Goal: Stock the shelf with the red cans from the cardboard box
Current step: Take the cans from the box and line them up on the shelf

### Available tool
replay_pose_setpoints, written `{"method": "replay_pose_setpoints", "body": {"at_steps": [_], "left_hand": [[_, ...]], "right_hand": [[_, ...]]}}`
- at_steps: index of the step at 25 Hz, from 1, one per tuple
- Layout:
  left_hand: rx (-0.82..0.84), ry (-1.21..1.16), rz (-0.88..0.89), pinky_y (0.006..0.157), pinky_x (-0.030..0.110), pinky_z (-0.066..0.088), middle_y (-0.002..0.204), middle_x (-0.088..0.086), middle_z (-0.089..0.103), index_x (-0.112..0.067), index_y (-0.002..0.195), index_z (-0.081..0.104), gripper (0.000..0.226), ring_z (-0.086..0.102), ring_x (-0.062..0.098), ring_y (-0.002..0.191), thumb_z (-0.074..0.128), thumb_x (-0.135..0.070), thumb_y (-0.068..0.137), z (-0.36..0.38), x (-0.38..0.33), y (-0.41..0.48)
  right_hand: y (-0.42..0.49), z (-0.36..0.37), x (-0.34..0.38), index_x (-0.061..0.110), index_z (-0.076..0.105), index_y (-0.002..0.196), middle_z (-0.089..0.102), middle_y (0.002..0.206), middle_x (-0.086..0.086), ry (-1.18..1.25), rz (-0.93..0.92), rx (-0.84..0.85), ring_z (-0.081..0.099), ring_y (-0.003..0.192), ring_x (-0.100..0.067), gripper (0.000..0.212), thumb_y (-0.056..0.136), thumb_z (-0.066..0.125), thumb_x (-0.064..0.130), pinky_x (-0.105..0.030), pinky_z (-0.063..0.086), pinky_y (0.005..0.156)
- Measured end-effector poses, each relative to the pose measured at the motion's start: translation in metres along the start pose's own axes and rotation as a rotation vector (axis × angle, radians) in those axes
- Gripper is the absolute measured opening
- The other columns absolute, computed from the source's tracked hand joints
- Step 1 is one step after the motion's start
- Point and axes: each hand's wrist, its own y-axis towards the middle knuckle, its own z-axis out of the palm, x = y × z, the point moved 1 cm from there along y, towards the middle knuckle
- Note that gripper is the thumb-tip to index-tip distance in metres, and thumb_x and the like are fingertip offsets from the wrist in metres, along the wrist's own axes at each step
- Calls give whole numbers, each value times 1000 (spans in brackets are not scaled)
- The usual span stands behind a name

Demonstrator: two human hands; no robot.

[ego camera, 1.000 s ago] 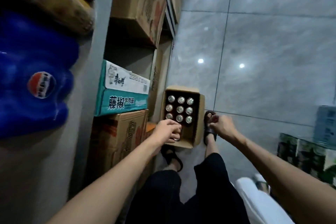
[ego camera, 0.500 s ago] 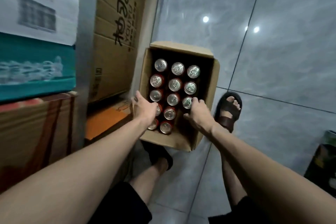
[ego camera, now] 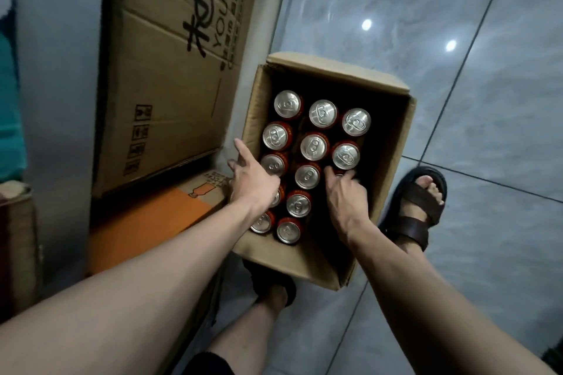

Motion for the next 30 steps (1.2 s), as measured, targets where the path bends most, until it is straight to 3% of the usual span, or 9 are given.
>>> {"method": "replay_pose_setpoints", "body": {"at_steps": [2, 7, 10, 12, 15, 20, 24, 28, 30], "left_hand": [[16, -42, 13, 97, 36, 45, 162, 24, 11, -25, 154, -20, 99, 39, 38, 139, 59, -24, 94, -6, 4, 0], [23, -217, 45, 113, 48, 37, 158, 10, 32, -26, 157, 8, 82, 39, 33, 140, 54, -10, 91, -19, 0, -41], [101, -328, 110, 113, 43, 37, 152, 2, 43, -29, 153, 26, 77, 43, 26, 137, 50, 0, 86, -31, -15, -93], [180, -324, 176, 112, 38, 39, 149, 3, 48, -30, 150, 35, 78, 45, 25, 135, 50, 6, 81, -50, -27, -128], [275, -316, 318, 107, 35, 44, 142, 7, 53, -27, 146, 42, 85, 51, 25, 131, 57, 12, 72, -93, -39, -187], [217, -273, 558, 81, 2, 41, 115, -16, 64, -51, 130, 47, 83, 61, -2, 103, 86, -29, 59, -202, -59, -317], [137, -457, 617, 80, 5, 47, 105, -15, 70, -48, 110, 57, 71, 64, -6, 96, 87, -49, 46, -294, -77, -426], [74, -565, 674, 75, 4, 47, 97, -16, 70, -38, 108, 61, 67, 65, -11, 89, 85, -50, 46, -374, -60, -532], [73, -637, 693, 76, 11, 52, 99, -11, 73, -31, 110, 64, 64, 67, -5, 91, 86, -44, 52, -397, -37, -578]], "right_hand": [[-2, -4, 2, 17, 40, 127, 57, 113, -21, -6, -11, 33, 66, 90, -27, 35, 97, 31, 2, -30, 50, 65], [-54, -39, -10, 15, 40, 121, 66, 102, -16, 232, -44, 106, 66, 90, -33, 25, 96, 45, 15, -34, 43, 63], [-100, -95, -25, 16, 44, 120, 69, 98, -13, 492, -33, 130, 66, 92, -36, 48, 84, 68, 37, -40, 53, 74], [-130, -147, -40, 22, 52, 116, 71, 95, -6, 758, 53, 118, 67, 88, -27, 63, 69, 75, 57, -40, 55, 77], [-168, -231, -67, 35, 54, 103, 69, 88, 10, 949, 73, 89, 68, 77, -14, 53, 60, 68, 64, -36, 57, 72], [-252, -410, -103, 29, 62, 100, 68, 86, 7, 1106, -158, 131, 62, 76, -9, 50, 64, 64, 63, -28, 47, 67], [-331, -535, -96, 25, 62, 102, 68, 86, 7, 1074, -356, 125, 62, 67, 2, 35, 82, 64, 54, -18, 45, 57], [-414, -618, -71, 26, 55, 121, 69, 108, -1, 1033, -486, 111, 67, 95, -18, 58, 75, 57, 62, -42, 54, 89], [-448, -644, -51, 28, 49, 126, 67, 114, -6, 1000, -561, 125, 67, 98, -24, 67, 72, 55, 67, -49, 52, 92]]}}
